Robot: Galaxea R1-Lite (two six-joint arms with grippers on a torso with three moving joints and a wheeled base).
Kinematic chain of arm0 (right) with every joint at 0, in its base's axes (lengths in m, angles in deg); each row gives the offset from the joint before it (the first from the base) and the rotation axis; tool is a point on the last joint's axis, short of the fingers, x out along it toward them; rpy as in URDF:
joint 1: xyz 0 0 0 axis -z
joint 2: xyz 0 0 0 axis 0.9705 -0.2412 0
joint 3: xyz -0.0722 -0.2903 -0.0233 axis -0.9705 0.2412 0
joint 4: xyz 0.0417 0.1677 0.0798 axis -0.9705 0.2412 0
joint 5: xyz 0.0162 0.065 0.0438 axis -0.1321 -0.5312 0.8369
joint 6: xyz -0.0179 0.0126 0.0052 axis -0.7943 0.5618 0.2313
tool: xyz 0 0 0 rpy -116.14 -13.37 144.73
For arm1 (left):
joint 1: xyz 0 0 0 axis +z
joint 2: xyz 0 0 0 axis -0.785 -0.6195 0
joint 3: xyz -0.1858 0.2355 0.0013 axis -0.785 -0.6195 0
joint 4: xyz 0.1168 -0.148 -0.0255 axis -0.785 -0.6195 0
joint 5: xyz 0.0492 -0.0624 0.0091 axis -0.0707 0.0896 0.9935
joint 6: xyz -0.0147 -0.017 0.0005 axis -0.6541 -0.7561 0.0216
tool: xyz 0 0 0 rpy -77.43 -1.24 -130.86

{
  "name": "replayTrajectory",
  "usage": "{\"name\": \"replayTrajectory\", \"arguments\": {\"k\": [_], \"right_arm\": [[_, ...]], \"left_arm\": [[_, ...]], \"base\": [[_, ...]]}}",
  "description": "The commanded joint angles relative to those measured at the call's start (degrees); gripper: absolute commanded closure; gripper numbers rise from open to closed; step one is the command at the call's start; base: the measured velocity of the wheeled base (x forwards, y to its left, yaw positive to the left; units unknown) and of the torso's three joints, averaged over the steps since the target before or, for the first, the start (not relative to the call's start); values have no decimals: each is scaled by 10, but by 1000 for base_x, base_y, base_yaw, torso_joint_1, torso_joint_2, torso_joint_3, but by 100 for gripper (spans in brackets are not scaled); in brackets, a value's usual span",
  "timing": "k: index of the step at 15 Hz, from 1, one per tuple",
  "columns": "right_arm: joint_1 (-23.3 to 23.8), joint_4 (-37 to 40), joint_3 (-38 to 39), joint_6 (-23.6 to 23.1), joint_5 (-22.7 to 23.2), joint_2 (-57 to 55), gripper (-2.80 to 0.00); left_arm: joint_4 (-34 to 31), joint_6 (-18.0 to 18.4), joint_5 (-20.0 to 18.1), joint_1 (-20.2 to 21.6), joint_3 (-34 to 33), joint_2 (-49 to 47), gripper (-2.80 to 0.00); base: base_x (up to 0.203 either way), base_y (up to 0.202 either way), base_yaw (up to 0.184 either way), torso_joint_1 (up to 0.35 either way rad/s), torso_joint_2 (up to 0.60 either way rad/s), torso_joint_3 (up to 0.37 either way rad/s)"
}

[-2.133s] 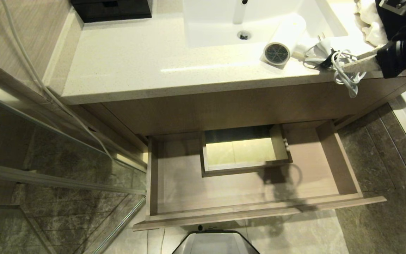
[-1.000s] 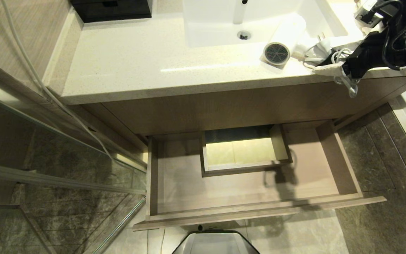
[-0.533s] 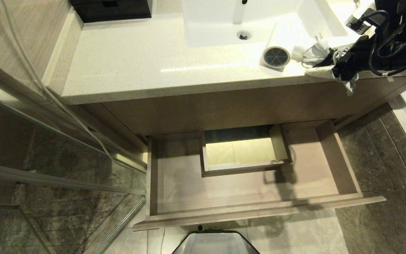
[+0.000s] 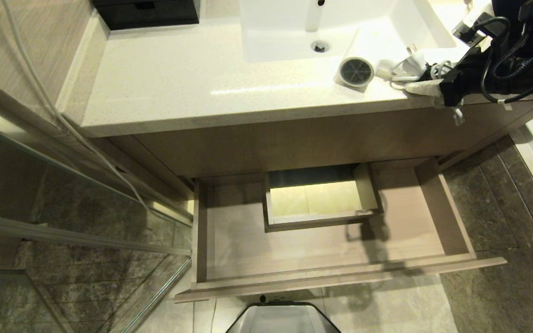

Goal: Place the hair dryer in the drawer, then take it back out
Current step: Pick up the hairdryer

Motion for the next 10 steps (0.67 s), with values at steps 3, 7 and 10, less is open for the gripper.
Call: {"name": "replayTrajectory", "arguments": {"k": [3, 7, 10], "right_arm": [[6, 12, 5, -1, -1, 23, 0], [22, 39, 20, 0, -1, 66, 0], [32, 48, 48, 1, -2, 98, 0]], "left_arm": [[0, 0, 0, 0, -1, 0, 0], [0, 0, 0, 0, 0, 0, 0], [0, 0, 0, 0, -1, 0, 0]], "base": [[0, 0, 0, 0, 0, 0], [0, 0, 0, 0, 0, 0], [0, 0, 0, 0, 0, 0]]}}
